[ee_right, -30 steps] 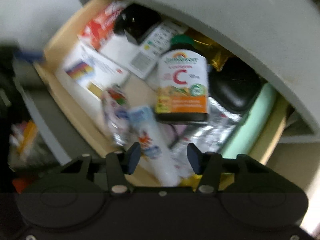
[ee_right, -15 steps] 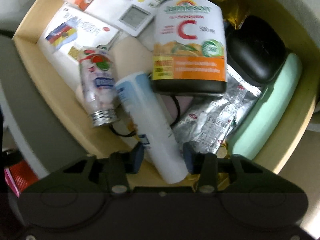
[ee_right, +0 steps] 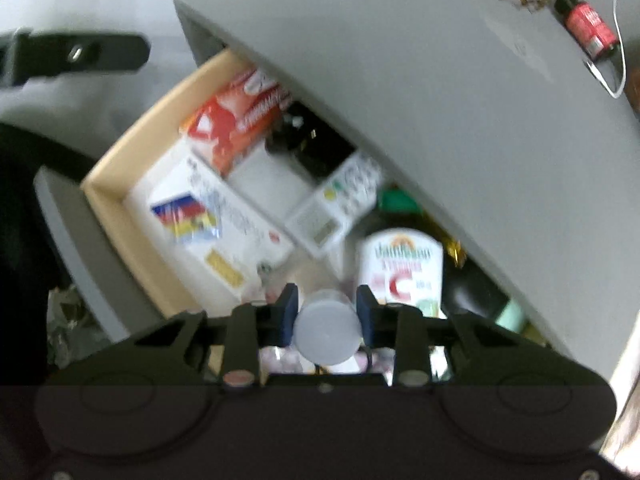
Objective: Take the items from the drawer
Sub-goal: 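Lift the white spray bottle out and set it on the nightstand top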
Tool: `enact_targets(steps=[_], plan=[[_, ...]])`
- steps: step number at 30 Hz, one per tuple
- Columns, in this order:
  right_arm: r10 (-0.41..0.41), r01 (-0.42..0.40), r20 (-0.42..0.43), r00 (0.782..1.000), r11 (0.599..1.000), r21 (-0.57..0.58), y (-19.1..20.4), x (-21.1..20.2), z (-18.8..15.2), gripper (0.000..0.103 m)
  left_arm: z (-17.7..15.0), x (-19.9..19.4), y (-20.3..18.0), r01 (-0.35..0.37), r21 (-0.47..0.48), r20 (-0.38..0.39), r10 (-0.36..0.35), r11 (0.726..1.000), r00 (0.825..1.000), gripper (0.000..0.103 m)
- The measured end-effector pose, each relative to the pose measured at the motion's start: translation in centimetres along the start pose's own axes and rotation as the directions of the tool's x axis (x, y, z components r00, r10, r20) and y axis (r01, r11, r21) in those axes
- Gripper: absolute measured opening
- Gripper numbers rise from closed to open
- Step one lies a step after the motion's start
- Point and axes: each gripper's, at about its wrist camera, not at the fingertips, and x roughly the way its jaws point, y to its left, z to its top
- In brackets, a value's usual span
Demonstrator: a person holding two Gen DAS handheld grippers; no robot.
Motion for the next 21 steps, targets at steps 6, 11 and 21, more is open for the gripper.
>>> enact_targets(steps=[6,11,21], plan=[[-0.022,0.022,0.016,1.000,1.000,0.006,0.2,1.4,1.3,0.031,0.4,-0.2,1.0,0.006,-0.034,0.010,-0.005,0.999,1.000,0.096],[-0.030,0.022,0.111,0.993,0.997,0.077,0.3,3.6,-1.6,0.036,0.6,-0.4,1.6,0.025,-0.062,0.016,-0.024,0.998,1.000,0.096],[-0.044,-0.013,0.358,0.933,0.988,0.155,0.5,2.2,-4.0,0.033,0.7,-0.7,1.6,0.027,-0.075,0.037,-0.024,0.997,0.999,0.096]])
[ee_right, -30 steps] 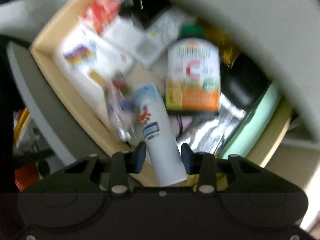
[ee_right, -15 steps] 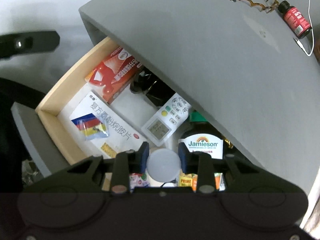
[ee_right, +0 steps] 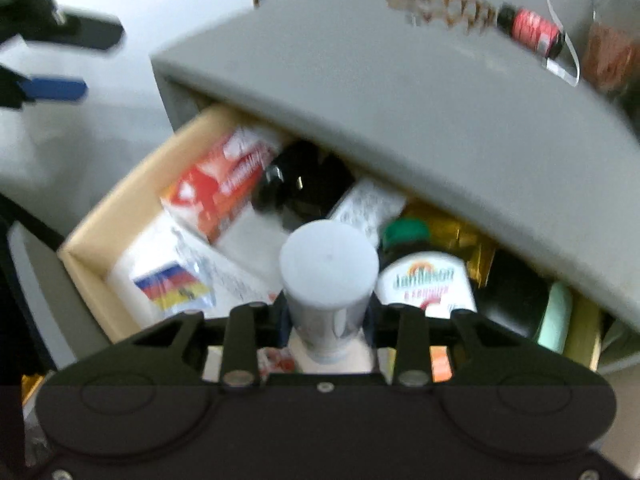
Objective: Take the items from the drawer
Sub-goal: 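Lift the white spray bottle out and set it on the nightstand top, then open the right tool and move it back over the drawer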
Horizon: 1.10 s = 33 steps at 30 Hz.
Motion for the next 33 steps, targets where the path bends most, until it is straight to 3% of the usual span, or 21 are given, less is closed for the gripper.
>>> enact_targets(steps=[4,7,12,17,25,29,33], plan=[[0.074,-0.075,0.129,0.989,0.997,0.006,0.8,-4.3,5.1,0.033,0.2,-0.2,0.5,0.000,-0.041,0.017,0.001,0.999,1.000,0.096],[0.103,-0.115,0.210,0.972,0.993,0.041,1.4,-6.2,10.5,0.033,0.0,-0.1,-0.4,0.018,0.009,0.016,-0.019,1.000,1.000,0.096],[0.060,-0.070,0.172,0.983,0.996,0.053,2.9,-1.5,18.8,0.033,-0.5,0.4,-1.4,-0.021,0.077,0.002,0.021,0.997,1.000,0.096],[0.032,-0.035,0.120,0.992,0.999,0.021,4.5,3.2,23.9,0.033,-0.3,0.1,-0.1,-0.030,0.031,0.014,0.030,0.999,0.999,0.096],[-0.001,0.001,0.060,0.998,1.000,0.007,5.7,7.1,23.6,0.035,0.0,0.3,0.6,-0.029,0.017,0.013,0.029,0.999,1.000,0.096],[-0.034,0.034,0.062,0.998,0.999,-0.008,5.5,6.6,22.5,0.052,-0.1,0.4,1.0,-0.018,-0.011,0.005,0.018,1.000,1.000,0.096],[-0.008,0.012,0.128,0.992,0.999,-0.030,4.5,2.3,20.4,0.067,0.0,0.3,1.2,-0.019,-0.024,0.018,0.019,1.000,1.000,0.097]])
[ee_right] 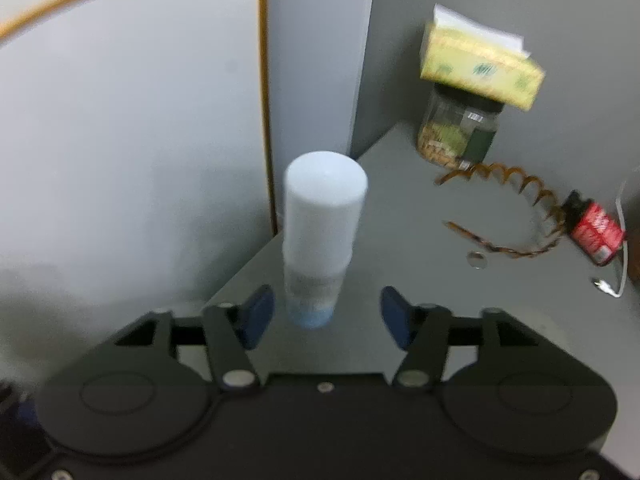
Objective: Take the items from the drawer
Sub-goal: 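Open the right tool and move it back over the drawer, then grasp the glass jar of pink pills by its silver lid with the right tool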
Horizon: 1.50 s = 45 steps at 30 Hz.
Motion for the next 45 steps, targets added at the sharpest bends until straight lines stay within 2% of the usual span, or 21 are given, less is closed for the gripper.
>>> enact_targets(steps=[2,4,6,8,10,13,15,17,21,22,23,25,27,29,32,35,39,43,45], plan=[[0.034,-0.034,0.008,0.999,0.999,0.002,-1.2,-3.6,-1.8,0.067,0.0,0.0,-0.1,-0.001,0.000,0.001,0.001,1.000,1.000,0.096],[0.090,-0.090,-0.020,0.996,0.996,0.001,-2.1,-6.3,-3.7,0.068,0.0,-0.1,-0.1,0.002,0.000,-0.001,-0.002,1.000,1.000,0.096],[0.148,-0.148,-0.073,0.986,0.989,0.000,-3.1,-8.3,-6.0,0.068,0.0,0.2,-0.5,0.001,0.011,-0.011,0.000,1.000,1.000,0.096],[0.177,-0.178,-0.171,0.969,0.984,0.008,-4.3,-9.4,-9.3,0.068,0.0,0.4,-0.9,0.001,0.019,-0.015,-0.001,1.000,1.000,0.096],[0.190,-0.191,-0.247,0.950,0.981,0.020,-5.4,-8.8,-12.4,0.068,0.0,0.5,-1.3,-0.002,0.032,-0.017,0.002,0.999,1.000,0.096],[0.204,-0.199,-0.372,0.906,0.979,0.054,-7.2,-6.9,-18.0,0.067,-0.2,0.8,-2.0,-0.016,0.066,-0.020,0.017,0.998,1.000,0.096],[0.202,-0.188,-0.419,0.885,0.979,0.075,-8.0,-5.4,-20.6,0.065,-0.3,1.0,-2.2,-0.023,0.078,-0.024,0.025,0.997,0.999,0.096],[0.239,-0.202,-0.463,0.853,0.971,0.129,-8.7,-3.9,-22.8,0.061,-0.6,1.4,-2.4,-0.025,0.091,-0.041,0.028,0.996,0.999,0.096],[0.340,-0.265,-0.479,0.809,0.939,0.220,-8.5,-2.8,-24.5,0.059,-0.8,1.6,-2.3,-0.044,0.109,-0.045,0.049,0.993,0.998,0.096],[0.357,-0.270,-0.485,0.798,0.932,0.241,-8.6,-2.3,-24.6,0.055,-0.8,1.6,-2.2,-0.045,0.107,-0.044,0.050,0.993,0.998,0.097],[0.373,-0.275,-0.491,0.788,0.925,0.261,-8.6,-1.9,-24.6,0.041,-0.8,1.7,-2.1,-0.046,0.104,-0.043,0.051,0.993,0.998,0.096],[0.358,-0.269,-0.515,0.779,0.933,0.240,-8.0,-1.6,-24.6,0.040,-0.8,1.7,-2.0,-0.048,0.101,-0.044,0.053,0.994,0.998,0.096],[0.350,-0.274,-0.521,0.779,0.937,0.219,-7.7,-1.7,-24.3,0.036,-0.9,1.7,-2.0,-0.051,0.101,-0.046,0.056,0.994,0.997,0.096],[0.325,-0.264,-0.519,0.790,0.946,0.190,-7.4,-2.6,-23.7,0.035,-0.9,1.7,-1.9,-0.051,0.103,-0.045,0.056,0.993,0.997,0.096],[0.235,-0.208,-0.476,0.848,0.972,0.109,-6.6,-5.2,-21.7,0.032,-0.8,1.8,-2.0,-0.049,0.102,-0.044,0.054,0.994,0.998,0.096],[0.191,-0.175,-0.433,0.881,0.982,0.076,-6.1,-7.1,-19.9,0.031,-0.8,1.9,-2.2,-0.047,0.105,-0.047,0.052,0.993,0.998,0.096],[0.161,-0.176,-0.413,0.896,0.984,0.001,-4.8,-7.7,-18.1,0.031,-0.9,1.9,-2.6,-0.047,0.124,-0.049,0.053,0.991,0.997,0.096],[0.132,-0.178,-0.447,0.885,0.982,-0.062,-3.6,-6.6,-18.5,0.032,-1.0,1.8,-2.5,-0.048,0.126,-0.049,0.054,0.991,0.997,0.097],[0.126,-0.176,-0.439,0.890,0.982,-0.075,-3.0,-6.4,-18.8,0.036,-1.0,1.7,-2.3,-0.050,0.118,-0.047,0.056,0.992,0.997,0.096]])
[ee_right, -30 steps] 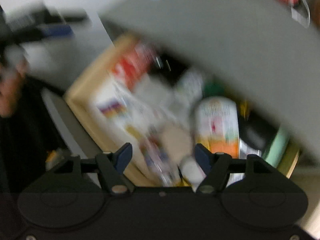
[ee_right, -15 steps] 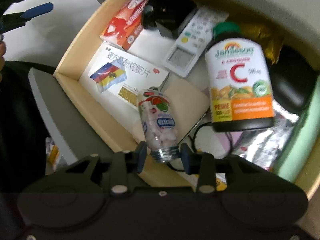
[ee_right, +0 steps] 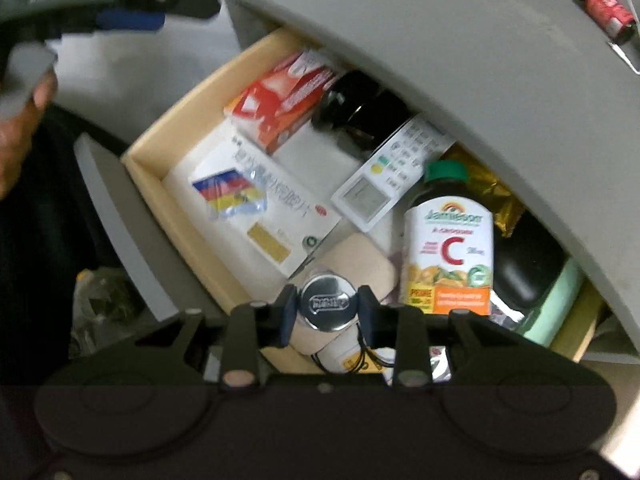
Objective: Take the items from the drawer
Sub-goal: 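Grasp the glass jar of pink pills by its silver lid with the right tool, then lower the pill jar onto the nightstand top and open the right tool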
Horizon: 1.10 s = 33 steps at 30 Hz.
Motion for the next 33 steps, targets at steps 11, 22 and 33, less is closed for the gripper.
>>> enact_targets(steps=[11,22,33], plan=[[-0.048,0.040,0.096,0.994,0.996,0.075,-0.2,2.5,-1.9,0.076,0.1,0.0,-0.5,0.011,0.012,0.004,-0.011,1.000,1.000,0.097],[-0.001,-0.023,0.143,0.990,0.985,0.169,-0.5,2.2,-1.3,0.038,0.2,-0.6,0.1,0.021,-0.021,0.017,-0.021,1.000,1.000,0.096],[-0.130,0.059,0.348,0.928,0.977,0.207,-4.8,-6.0,11.5,0.038,0.5,-0.4,-0.1,0.040,-0.041,0.018,-0.039,0.998,0.999,0.096]])
